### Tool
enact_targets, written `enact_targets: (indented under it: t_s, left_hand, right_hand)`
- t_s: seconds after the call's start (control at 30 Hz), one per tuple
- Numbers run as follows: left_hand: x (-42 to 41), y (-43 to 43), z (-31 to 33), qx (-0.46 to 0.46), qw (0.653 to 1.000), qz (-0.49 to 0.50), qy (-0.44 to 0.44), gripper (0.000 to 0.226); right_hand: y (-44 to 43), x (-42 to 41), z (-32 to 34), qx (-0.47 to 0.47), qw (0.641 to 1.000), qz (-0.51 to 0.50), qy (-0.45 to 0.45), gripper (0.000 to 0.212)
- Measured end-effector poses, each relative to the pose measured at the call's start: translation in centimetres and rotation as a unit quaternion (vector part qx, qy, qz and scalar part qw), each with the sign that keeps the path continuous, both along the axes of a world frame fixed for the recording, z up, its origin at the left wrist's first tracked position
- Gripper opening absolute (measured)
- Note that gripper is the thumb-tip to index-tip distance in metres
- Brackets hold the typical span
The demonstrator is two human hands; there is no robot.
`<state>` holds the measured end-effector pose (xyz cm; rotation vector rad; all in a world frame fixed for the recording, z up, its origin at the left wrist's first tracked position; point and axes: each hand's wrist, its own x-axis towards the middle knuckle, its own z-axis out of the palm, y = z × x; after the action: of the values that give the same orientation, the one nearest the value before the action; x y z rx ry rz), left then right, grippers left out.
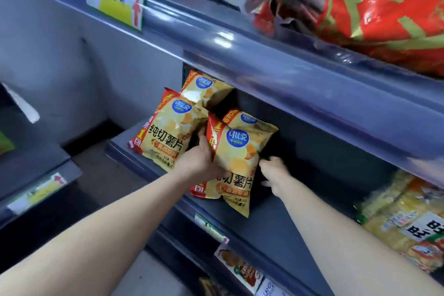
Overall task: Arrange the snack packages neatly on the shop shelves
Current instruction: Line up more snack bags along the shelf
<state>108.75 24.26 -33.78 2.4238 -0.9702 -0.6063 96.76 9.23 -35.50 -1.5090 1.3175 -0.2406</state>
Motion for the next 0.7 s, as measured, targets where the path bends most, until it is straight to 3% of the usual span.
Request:
enact_targets:
  t_s: [0.2, 0.33, 0.4, 0.53, 0.63, 0.7]
  left_hand:
    - [0.5, 0.1, -0.4, -0.036, 0.999, 0.014, 0.026, 0.102]
    - [0.6, -0.1, -0.4, -0.034, 0.999, 0.01, 0.032, 0.1]
    - [0.7, -0.3, -0.3, -0.035, 0.999, 0.008, 0.033, 0.1]
    - [0.3, -1.2, -0.3, -0.062, 0.997, -0.008, 0.047, 0.096]
    - [-0.9, -2.7, -0.5, -0.096, 0.994, -0.024, 0.055, 0.094]
    - [-1.8, -4.0, -0.8, -0.121, 0.991, -0.028, 0.059, 0.092]
  right_hand:
    - [-1.7, 2.3, -1.9, 0.036, 0.999, -0.01, 0.017, 0.032]
    - [-2.1, 2.9, -2.7, 0.082, 0.996, -0.028, 0.0, 0.012]
    - [-2.2, 3.0, -3.0, 0.079, 0.995, -0.063, -0.029, 0.022]
    - [-3.4, 1.4, -3.4, -0.032, 0.988, -0.145, -0.042, 0.031]
    - [-4.7, -1.6, -3.1, -0.155, 0.98, -0.127, -0.014, 0.028]
    - [-5.6, -3.1, -3.1, -0.178, 0.974, -0.136, -0.016, 0.032]
